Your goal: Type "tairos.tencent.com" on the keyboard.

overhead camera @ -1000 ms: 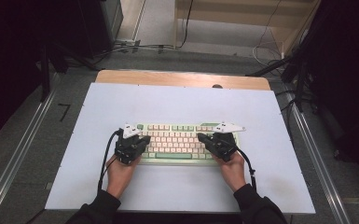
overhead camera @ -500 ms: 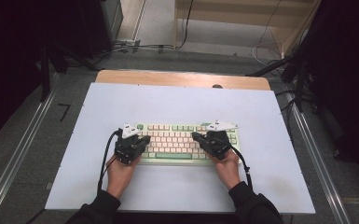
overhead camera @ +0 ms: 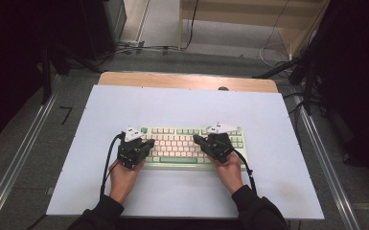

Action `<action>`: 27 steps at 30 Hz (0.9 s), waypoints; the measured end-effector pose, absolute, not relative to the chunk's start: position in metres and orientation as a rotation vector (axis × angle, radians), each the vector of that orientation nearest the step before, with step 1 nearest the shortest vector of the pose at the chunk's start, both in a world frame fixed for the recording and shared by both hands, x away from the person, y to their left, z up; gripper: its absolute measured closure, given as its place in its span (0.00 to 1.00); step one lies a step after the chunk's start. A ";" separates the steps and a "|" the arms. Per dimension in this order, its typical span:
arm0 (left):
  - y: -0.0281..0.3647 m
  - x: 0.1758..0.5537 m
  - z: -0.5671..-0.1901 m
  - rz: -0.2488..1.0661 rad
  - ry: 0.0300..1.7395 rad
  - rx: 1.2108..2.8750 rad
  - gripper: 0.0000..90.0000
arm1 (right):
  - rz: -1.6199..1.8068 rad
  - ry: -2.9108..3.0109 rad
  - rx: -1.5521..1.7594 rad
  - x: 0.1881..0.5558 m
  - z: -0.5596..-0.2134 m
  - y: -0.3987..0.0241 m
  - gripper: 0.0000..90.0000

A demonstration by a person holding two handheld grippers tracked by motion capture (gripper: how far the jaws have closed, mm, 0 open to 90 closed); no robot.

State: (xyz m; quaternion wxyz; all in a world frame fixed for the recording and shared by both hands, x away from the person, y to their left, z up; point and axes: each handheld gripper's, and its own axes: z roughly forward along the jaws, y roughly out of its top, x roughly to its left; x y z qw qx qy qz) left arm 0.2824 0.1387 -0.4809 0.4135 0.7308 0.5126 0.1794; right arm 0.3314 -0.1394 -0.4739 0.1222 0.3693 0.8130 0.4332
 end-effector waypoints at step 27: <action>0.139 0.282 -0.481 0.447 1.289 1.831 1.00 | 1.262 2.397 1.052 0.332 -0.476 -0.127 0.97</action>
